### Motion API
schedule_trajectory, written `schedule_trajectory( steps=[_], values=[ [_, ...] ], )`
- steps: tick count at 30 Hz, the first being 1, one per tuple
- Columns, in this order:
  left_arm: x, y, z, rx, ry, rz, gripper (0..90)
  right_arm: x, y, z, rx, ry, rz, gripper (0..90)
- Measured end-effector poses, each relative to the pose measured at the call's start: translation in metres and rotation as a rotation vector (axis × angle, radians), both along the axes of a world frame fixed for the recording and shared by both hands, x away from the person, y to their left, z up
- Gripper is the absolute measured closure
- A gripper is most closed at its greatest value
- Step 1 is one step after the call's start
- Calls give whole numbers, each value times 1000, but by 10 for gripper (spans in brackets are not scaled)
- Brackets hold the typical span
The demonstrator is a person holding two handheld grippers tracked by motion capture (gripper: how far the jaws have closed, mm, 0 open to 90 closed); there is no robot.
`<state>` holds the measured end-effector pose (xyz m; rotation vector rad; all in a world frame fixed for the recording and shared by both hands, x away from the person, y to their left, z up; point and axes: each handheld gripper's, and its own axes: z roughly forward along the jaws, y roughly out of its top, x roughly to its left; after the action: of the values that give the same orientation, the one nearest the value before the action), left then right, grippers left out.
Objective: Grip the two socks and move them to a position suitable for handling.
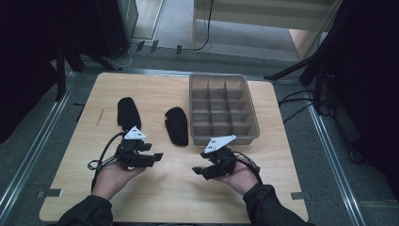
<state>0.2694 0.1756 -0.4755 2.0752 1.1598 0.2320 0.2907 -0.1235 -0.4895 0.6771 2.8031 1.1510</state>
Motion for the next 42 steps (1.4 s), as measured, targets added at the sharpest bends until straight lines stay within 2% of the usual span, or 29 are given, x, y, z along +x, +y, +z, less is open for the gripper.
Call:
schedule_trajectory(
  steps=[3, 6, 9, 14, 17, 18, 20, 23, 32, 39, 42],
  values=[
    [0, 7, 2, -13, 3, 23, 399, 1, -2, 1, 19, 33, 6, 434],
    [-1, 11, 3, -2, 3, 34, 412, 2, -1, -2, -2, 78, 12, 439],
    [-1, 14, 3, -1, 14, 44, 408, 1, -1, -3, -14, 59, 22, 438],
    [0, 17, 2, -4, 18, 53, 407, 2, 1, -3, -3, 54, 24, 442],
    [1, 18, 1, -1, 32, 63, 407, 3, 1, -4, -13, 65, 14, 445],
    [1, 18, 1, 3, 33, 67, 406, 4, 2, -5, -24, 85, -5, 444],
    [1, 19, 1, 0, 38, 71, 405, 4, 1, -4, -25, 73, -8, 434],
    [1, 20, 1, -3, 35, 73, 401, 5, 0, -3, -18, 59, -6, 428],
    [4, 28, 2, -18, 35, 102, 389, 6, -1, -3, -12, 68, -10, 423],
    [13, 39, 4, -10, 20, 133, 377, 5, 0, -3, -5, 76, -8, 424],
    [17, 42, 4, -11, 26, 142, 378, 6, 0, -3, -6, 76, -13, 424]
  ],
)
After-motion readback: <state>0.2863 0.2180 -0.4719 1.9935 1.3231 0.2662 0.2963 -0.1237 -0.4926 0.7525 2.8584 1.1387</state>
